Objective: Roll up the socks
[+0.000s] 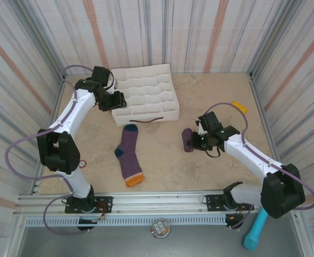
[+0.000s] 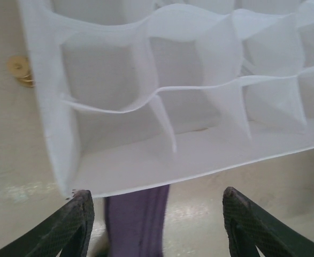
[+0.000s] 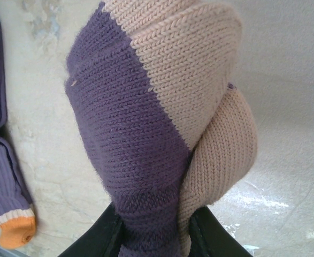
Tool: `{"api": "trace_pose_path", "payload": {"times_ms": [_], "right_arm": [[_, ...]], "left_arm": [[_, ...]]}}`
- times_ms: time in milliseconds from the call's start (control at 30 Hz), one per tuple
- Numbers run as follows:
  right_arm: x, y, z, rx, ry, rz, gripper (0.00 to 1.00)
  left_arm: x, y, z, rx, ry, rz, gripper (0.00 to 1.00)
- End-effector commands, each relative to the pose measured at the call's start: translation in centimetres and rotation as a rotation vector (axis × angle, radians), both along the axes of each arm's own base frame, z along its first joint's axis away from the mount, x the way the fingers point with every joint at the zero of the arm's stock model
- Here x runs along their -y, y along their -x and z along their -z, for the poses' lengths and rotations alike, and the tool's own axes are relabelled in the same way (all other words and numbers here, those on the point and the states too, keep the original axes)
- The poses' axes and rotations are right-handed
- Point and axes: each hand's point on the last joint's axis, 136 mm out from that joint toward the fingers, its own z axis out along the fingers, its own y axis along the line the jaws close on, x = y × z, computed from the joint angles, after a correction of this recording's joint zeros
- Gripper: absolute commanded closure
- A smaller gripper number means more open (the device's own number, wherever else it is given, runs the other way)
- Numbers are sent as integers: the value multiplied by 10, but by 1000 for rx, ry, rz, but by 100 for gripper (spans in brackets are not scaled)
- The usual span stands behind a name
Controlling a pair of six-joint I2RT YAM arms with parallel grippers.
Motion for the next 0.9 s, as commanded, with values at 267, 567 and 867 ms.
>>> {"api": "trace_pose_path", "payload": {"times_ms": [267, 567, 867], "right_arm": [[-5, 6, -3, -11, -29, -3, 100], [-3, 8, -4, -8, -26, -2, 100], [5, 16, -5, -4, -5, 4, 100]], "left_arm": [[-49, 3, 31, -103, -161, -60, 42], [-45, -6, 63, -180, -150, -69, 53], [-32, -29, 78, -191, -105, -59, 78]]}}
